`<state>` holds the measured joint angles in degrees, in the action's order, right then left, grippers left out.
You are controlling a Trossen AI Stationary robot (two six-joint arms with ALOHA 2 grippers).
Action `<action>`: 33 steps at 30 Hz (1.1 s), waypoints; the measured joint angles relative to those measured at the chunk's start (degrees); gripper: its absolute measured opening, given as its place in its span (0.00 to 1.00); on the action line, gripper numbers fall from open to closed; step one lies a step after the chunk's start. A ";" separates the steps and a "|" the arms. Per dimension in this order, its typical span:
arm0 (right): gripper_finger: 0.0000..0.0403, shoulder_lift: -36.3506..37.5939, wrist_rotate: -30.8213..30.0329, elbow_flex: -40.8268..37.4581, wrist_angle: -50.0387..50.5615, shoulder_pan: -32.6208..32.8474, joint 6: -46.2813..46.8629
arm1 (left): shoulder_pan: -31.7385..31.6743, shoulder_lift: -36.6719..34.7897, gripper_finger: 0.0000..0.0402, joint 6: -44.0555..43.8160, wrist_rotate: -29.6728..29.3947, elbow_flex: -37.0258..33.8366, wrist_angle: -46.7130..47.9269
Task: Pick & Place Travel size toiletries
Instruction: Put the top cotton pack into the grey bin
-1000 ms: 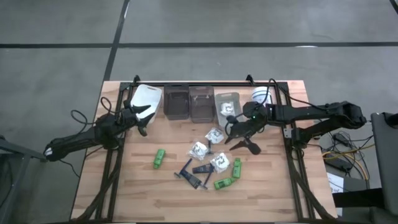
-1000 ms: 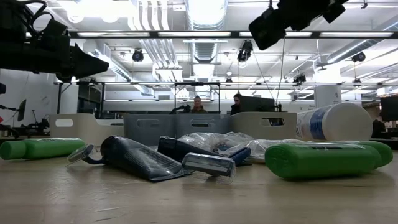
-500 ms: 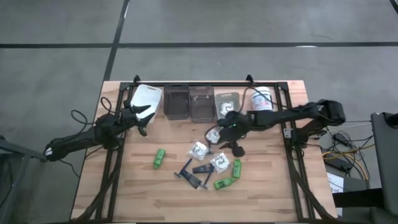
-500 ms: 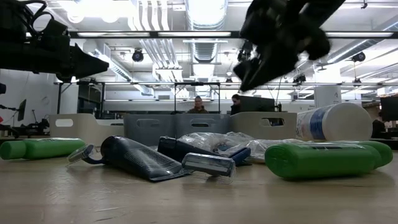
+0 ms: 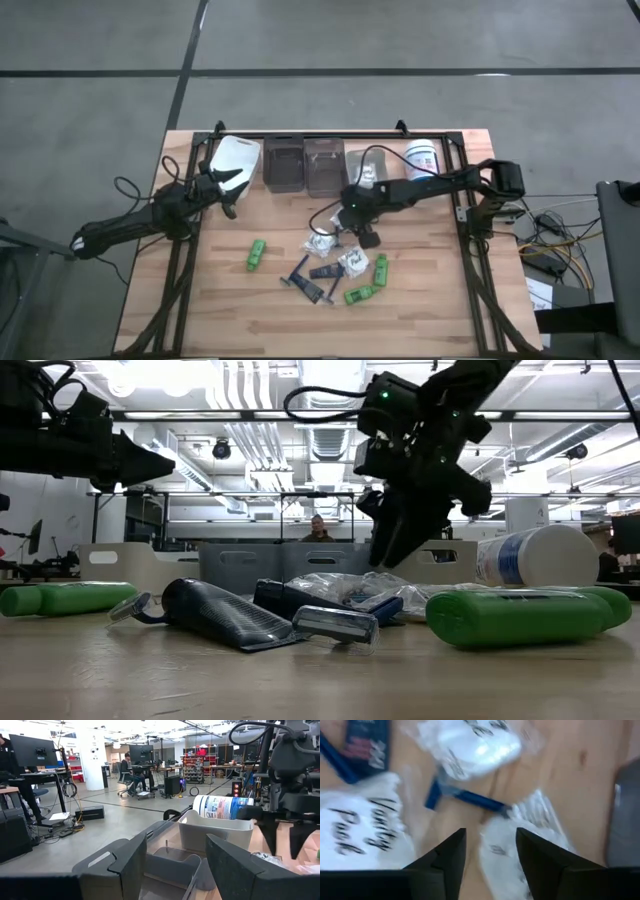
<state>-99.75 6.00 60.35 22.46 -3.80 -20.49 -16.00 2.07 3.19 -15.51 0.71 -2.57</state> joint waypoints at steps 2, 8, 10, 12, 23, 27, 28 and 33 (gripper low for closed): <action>0.46 -0.52 -2.77 0.99 2.17 0.37 -1.17 | 0.00 0.02 0.51 0.00 -0.01 0.00 0.00; 0.49 -0.72 -6.61 2.82 3.81 1.78 -7.84 | 0.01 0.04 0.51 0.00 0.07 0.00 0.00; 0.49 -0.72 -7.65 3.30 4.38 2.59 -9.31 | 0.00 0.04 0.51 0.01 0.11 0.00 0.02; 0.49 -1.19 -7.96 3.91 4.12 3.28 -10.42 | 0.01 0.04 0.51 0.01 0.11 0.00 0.01; 0.41 -7.12 -14.10 4.91 4.40 3.68 -9.84 | -0.01 0.04 0.51 -0.01 0.20 0.00 0.02; 0.35 -7.05 -14.78 4.91 4.32 3.68 -10.98 | 0.00 0.04 0.51 0.01 0.20 0.00 0.02; 0.33 -6.98 -14.80 4.83 4.39 3.68 -11.04 | 0.00 0.04 0.51 0.01 0.20 0.00 0.00; 0.19 -6.87 -14.80 4.79 4.43 3.68 -10.76 | -0.01 0.04 0.51 0.01 0.20 0.00 0.02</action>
<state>-106.62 -8.80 65.14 26.89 -0.12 -31.24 -16.01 2.11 3.20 -15.31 0.71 -2.55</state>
